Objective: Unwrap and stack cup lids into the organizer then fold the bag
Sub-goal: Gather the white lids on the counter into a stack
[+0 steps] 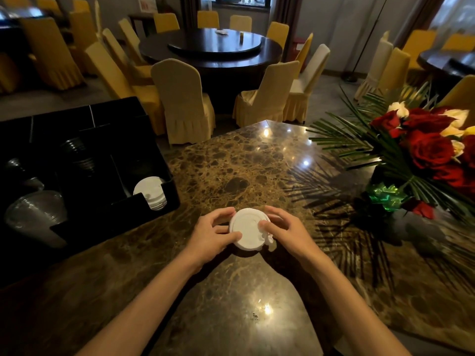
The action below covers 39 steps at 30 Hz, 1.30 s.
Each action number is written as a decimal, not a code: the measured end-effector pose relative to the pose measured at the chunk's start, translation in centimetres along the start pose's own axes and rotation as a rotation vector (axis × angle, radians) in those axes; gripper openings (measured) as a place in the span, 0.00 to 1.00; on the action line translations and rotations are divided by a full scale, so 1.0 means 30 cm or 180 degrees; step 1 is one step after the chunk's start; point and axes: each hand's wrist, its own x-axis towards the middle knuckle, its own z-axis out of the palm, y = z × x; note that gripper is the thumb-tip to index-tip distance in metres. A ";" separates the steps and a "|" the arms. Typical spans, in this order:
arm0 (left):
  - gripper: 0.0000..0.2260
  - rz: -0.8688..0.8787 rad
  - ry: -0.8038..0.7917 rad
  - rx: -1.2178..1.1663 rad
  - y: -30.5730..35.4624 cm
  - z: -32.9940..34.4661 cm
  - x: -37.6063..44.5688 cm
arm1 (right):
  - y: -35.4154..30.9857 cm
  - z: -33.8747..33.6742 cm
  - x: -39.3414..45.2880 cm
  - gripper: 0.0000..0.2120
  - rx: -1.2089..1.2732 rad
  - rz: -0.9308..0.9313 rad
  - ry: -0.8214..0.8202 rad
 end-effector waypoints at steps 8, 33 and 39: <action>0.28 -0.0064 -0.0103 -0.0295 0.028 -0.040 -0.006 | -0.070 -0.018 -0.002 0.16 0.0231 0.0252 -0.0374; 0.16 -0.0291 -0.0274 -0.2688 0.055 -0.179 -0.240 | -0.311 0.136 -0.192 0.20 0.0392 -0.0183 -0.0685; 0.18 -0.0158 -0.0378 -0.2730 0.091 -0.201 -0.296 | -0.354 0.133 -0.221 0.29 -0.0240 -0.0729 -0.1044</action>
